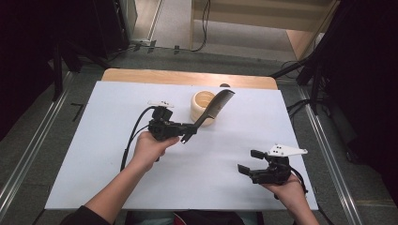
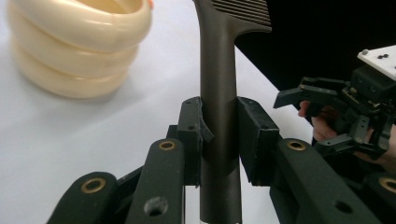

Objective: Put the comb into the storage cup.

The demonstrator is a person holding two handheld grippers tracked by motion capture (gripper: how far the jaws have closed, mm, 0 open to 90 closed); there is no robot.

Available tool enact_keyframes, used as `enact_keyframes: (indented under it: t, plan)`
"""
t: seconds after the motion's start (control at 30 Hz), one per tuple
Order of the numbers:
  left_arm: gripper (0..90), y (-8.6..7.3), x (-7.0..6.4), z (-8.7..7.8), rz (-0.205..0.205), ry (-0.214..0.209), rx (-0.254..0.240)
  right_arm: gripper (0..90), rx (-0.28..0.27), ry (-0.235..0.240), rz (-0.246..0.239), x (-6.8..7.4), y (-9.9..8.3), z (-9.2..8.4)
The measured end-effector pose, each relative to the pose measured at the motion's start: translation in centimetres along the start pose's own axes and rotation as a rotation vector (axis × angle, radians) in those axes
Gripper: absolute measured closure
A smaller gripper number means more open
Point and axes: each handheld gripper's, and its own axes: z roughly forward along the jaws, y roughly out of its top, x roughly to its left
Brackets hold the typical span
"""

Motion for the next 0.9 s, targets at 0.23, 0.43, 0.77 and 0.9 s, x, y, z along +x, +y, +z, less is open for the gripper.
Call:
enact_keyframes:
  t: [0.23, 0.43, 0.77, 0.9]
  plan:
    - [73.1, 0.4, -0.6, 1.7, -0.041, -0.022, 0.032, 12.3, -0.006, -0.002, 0.007, 0.0, 0.1, -0.3]
    - [73.0, 0.8, -0.9, 2.9, -0.073, -0.035, 0.043, 12.3, -0.015, -0.001, 0.024, 0.0, 0.3, -0.5]
    - [73.1, 0.8, -0.8, 4.8, -0.133, -0.052, 0.039, 12.3, -0.033, -0.015, 0.049, 0.2, 0.9, -0.9]
    - [73.1, 0.7, -1.1, 5.5, -0.138, -0.051, 0.031, 12.9, -0.039, -0.021, 0.080, 0.4, 1.4, -1.1]
